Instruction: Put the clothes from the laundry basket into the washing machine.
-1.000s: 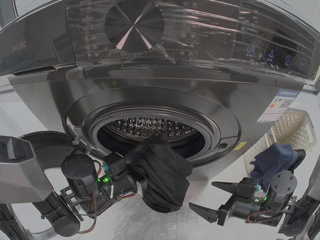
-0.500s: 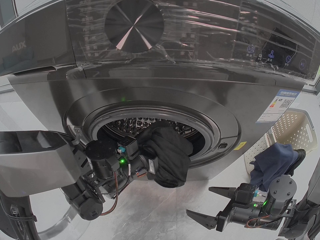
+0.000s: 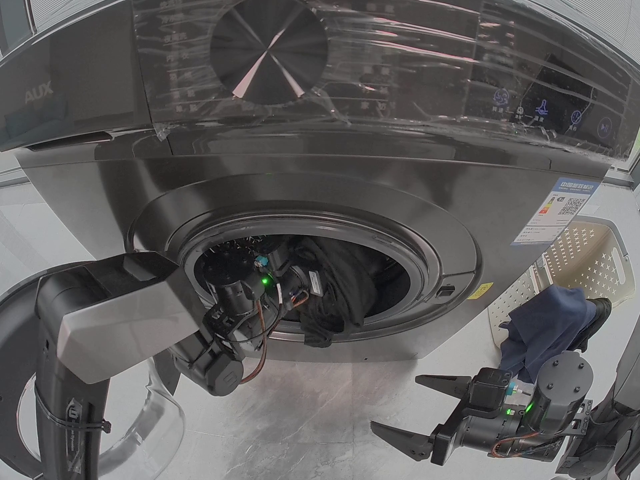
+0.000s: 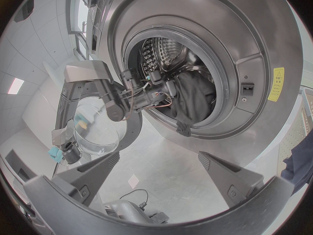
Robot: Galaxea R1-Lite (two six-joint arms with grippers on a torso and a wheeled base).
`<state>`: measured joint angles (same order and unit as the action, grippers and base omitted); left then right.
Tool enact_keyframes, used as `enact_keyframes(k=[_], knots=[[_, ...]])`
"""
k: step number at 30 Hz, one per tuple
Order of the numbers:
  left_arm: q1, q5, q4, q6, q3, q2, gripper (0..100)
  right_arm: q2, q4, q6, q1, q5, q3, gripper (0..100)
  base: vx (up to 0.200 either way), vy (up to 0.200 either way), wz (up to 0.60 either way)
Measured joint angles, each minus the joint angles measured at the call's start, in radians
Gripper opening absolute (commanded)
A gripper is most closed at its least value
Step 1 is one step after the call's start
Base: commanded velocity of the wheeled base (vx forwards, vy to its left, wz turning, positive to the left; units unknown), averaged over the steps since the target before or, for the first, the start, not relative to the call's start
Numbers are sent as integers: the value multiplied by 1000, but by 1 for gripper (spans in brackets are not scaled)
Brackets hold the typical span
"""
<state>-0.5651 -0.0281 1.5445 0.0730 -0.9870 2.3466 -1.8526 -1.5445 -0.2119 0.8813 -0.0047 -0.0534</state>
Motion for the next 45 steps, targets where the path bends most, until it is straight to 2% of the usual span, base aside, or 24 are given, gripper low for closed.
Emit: enact_keyframes(k=[5,8,17,18,21,24,29,32,34,38,39,45], knots=[[43,-3,-43,0,-158,75,0,0,0,0,2,0,-2,100,0,0,0],[68,-3,-121,0,-228,102,0,0,0,0,5,-1,-3,100,0,0,0],[100,-4,-327,8,-322,96,0,-4,0,0,8,0,-4,100,0,0,0],[101,-6,-333,9,-327,93,100,-4,0,0,8,0,-4,100,0,0,0],[103,-9,-341,12,-331,84,100,-6,0,0,7,0,-4,100,0,0,0],[101,-10,-355,29,-319,73,100,-7,0,0,7,0,-3,100,0,0,0],[77,-1,-477,84,-232,22,100,-8,0,0,7,0,-3,100,0,0,0],[49,31,-520,113,-185,-12,100,-9,0,-2,10,-1,-3,100,0,0,0],[29,52,-529,121,-161,-28,100,-10,0,-4,13,-1,-3,100,0,0,0],[8,59,-545,123,-147,-40,100,-11,0,-5,16,-1,-4,100,0,0,0],[3,60,-549,123,-147,-40,0,-11,0,-5,16,-1,-4,100,0,0,0],[-4,57,-565,119,-161,-13,0,-13,0,-6,21,-1,-4,100,0,0,0]])
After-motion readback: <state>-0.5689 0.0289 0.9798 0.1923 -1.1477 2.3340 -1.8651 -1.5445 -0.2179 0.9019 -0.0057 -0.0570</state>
